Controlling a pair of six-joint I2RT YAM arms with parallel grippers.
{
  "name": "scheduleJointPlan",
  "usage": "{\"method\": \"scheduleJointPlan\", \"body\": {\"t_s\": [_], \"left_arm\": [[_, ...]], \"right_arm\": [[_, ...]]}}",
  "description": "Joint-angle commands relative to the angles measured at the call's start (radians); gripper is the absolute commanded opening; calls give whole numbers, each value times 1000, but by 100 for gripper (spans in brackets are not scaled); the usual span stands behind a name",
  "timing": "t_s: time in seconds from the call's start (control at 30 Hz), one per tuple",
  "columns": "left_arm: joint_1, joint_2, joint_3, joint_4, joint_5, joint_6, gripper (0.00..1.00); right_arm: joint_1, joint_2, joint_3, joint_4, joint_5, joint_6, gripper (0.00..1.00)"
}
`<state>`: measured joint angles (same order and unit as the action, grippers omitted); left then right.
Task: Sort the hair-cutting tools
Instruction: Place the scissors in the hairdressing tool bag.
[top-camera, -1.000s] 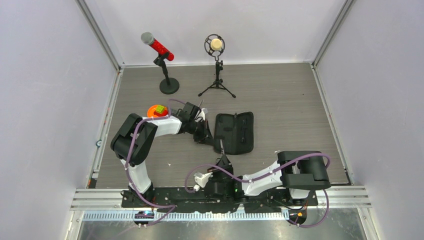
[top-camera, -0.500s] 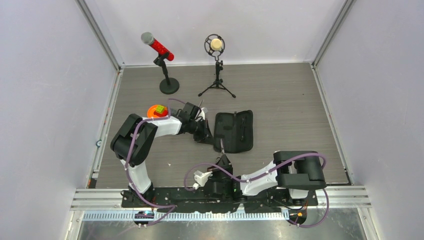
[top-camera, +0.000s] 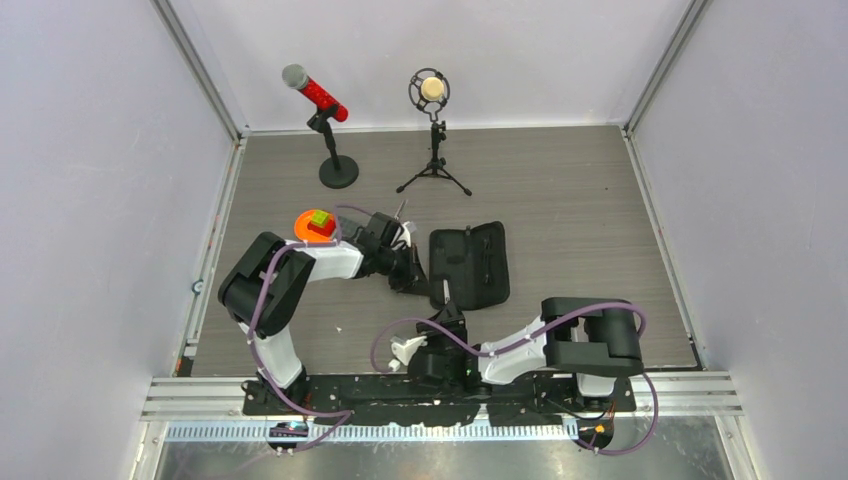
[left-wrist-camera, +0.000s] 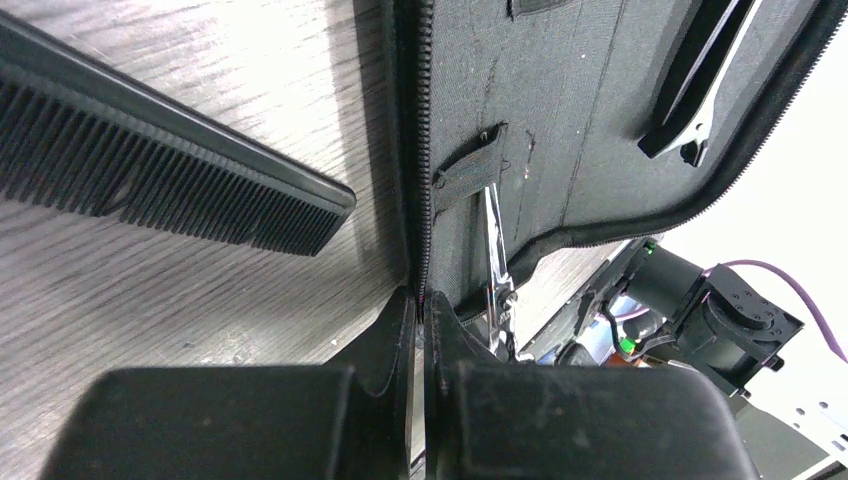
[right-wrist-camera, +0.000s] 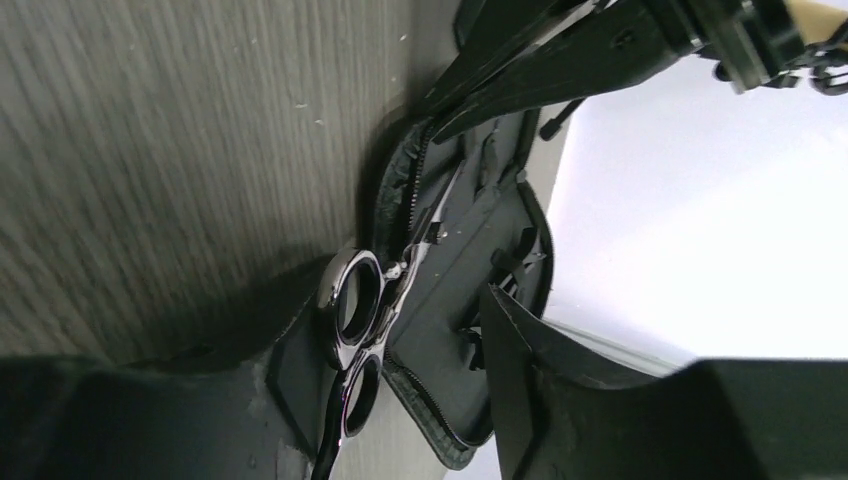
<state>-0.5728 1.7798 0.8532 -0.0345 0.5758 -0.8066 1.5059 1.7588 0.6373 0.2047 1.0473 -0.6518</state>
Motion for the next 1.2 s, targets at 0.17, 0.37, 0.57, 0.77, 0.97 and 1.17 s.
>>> {"method": "scheduleJointPlan", "body": {"t_s": [0.17, 0.37, 0.57, 0.77, 0.97, 1.17], "left_arm": [[-11, -22, 17, -15, -16, -29, 0], [-12, -18, 40, -19, -22, -34, 0], [-11, -31, 38, -11, -28, -36, 0], [-11, -24, 22, 20, -15, -56, 0], [-11, -44, 1, 29, -22, -74, 0], [-13, -59, -29, 93, -11, -112, 0]], "right_arm": [[-4, -144, 42, -292, -210, 181, 85], [-5, -230, 96, -466, -376, 305, 98], [-16, -328, 154, -595, -541, 417, 96], [-48, -331, 142, -593, -532, 478, 96], [-141, -435, 218, -679, -569, 730, 97], [-304, -518, 245, -766, -645, 1103, 82]]}}
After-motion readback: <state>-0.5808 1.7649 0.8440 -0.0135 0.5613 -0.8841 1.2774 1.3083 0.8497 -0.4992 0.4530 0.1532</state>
